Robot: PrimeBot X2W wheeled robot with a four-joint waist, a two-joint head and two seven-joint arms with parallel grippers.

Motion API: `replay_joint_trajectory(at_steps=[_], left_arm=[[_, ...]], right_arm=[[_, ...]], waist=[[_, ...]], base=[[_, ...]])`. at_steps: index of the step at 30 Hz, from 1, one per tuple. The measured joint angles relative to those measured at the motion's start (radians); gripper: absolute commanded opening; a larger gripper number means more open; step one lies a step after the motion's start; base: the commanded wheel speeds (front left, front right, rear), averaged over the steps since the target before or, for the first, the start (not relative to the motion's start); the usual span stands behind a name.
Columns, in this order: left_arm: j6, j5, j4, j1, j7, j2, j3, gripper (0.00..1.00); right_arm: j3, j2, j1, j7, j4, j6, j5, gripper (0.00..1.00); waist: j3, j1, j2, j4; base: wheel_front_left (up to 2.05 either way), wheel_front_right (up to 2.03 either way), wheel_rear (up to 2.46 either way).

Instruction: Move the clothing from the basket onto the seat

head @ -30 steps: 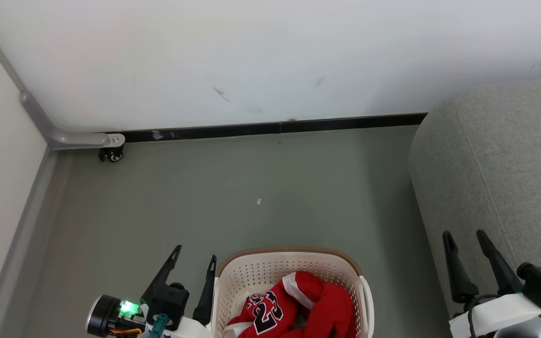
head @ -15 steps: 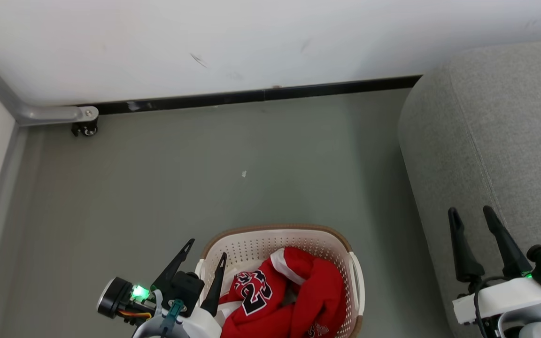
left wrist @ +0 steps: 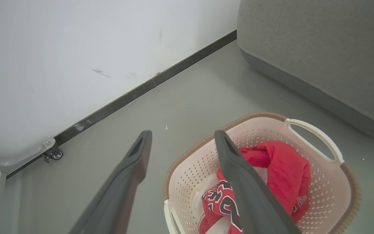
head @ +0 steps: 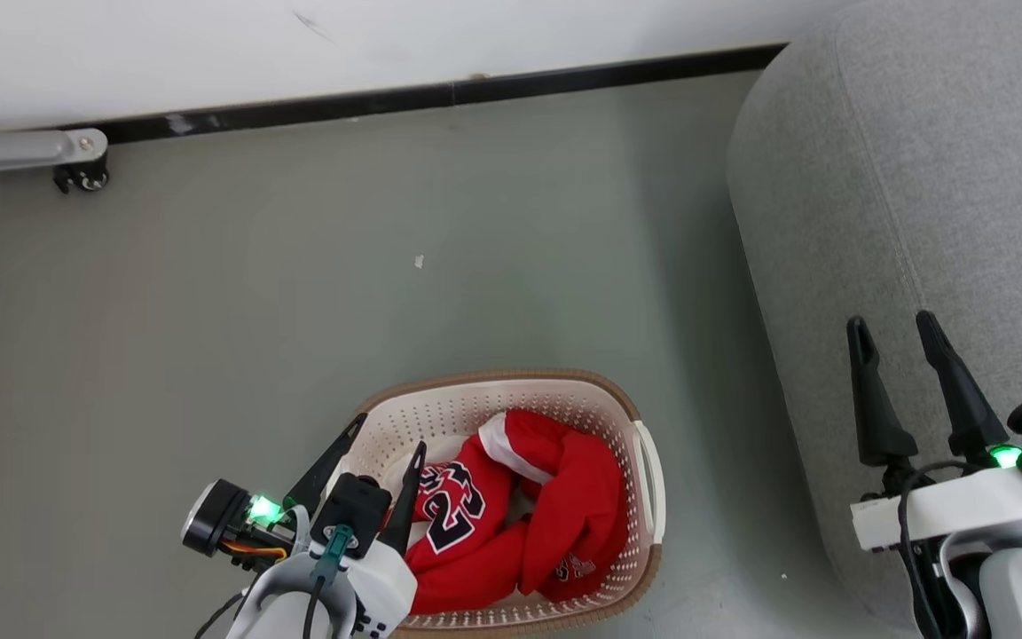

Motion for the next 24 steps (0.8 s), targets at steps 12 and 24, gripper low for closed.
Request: replay_joint_trajectory(at_steps=[12, 24], left_arm=[[-0.004, 0.031, 0.096, -0.051, 0.000, 0.004, -0.029, 1.00], [-0.010, 0.057, 0.185, -0.114, 0.000, 0.009, -0.048, 1.00]], right_arm=[[0.020, 0.000, -0.094, -0.001, -0.022, 0.000, 0.018, 1.00], [0.035, -0.001, -0.188, -0.003, -0.037, 0.000, 0.020, 1.00]], waist=[[0.110, 0.0000, 0.0000, -0.036], [0.215, 0.0000, 0.0000, -0.068]], base=[[0.00, 0.00, 0.00], [0.00, 0.00, 0.00]])
